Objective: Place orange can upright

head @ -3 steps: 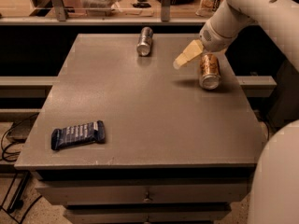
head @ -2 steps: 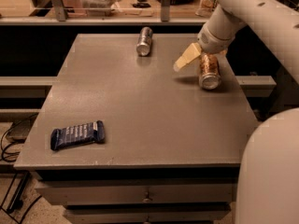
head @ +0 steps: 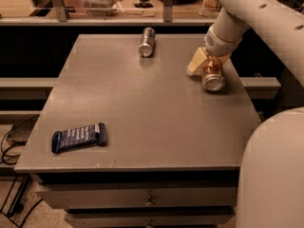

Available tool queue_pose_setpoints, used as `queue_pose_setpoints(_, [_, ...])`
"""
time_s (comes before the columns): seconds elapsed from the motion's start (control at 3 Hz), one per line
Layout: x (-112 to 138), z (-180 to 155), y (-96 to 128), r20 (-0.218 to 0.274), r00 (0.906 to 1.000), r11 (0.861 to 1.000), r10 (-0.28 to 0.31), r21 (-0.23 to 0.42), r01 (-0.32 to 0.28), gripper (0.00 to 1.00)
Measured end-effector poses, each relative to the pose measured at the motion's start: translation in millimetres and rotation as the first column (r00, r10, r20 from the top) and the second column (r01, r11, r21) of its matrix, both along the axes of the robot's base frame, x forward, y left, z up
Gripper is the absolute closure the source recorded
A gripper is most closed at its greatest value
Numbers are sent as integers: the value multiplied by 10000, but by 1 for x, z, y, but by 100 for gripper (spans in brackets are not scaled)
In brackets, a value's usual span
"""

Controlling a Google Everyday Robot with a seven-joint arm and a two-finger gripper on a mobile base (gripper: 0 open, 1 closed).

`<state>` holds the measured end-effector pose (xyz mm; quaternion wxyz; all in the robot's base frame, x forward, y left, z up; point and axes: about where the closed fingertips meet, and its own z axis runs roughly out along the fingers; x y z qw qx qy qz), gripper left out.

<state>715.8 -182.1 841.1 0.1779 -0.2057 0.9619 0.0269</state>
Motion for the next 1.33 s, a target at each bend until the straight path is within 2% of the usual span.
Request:
queue_pose_setpoints(0.33, [-1,14,3,271,9996,9999,113,-81,-111,62])
queue_pose_setpoints(0.67, [-1,32,9,658,9972,9992,368,135,-377,85])
queue_pose_setpoints(1.0, [1,56,21,1541,9828,9848,1017,1239,-1213,100])
queue_pose_setpoints(1.33, [-3,100,44,3014,9323,9197,2000,2704,-2847,100])
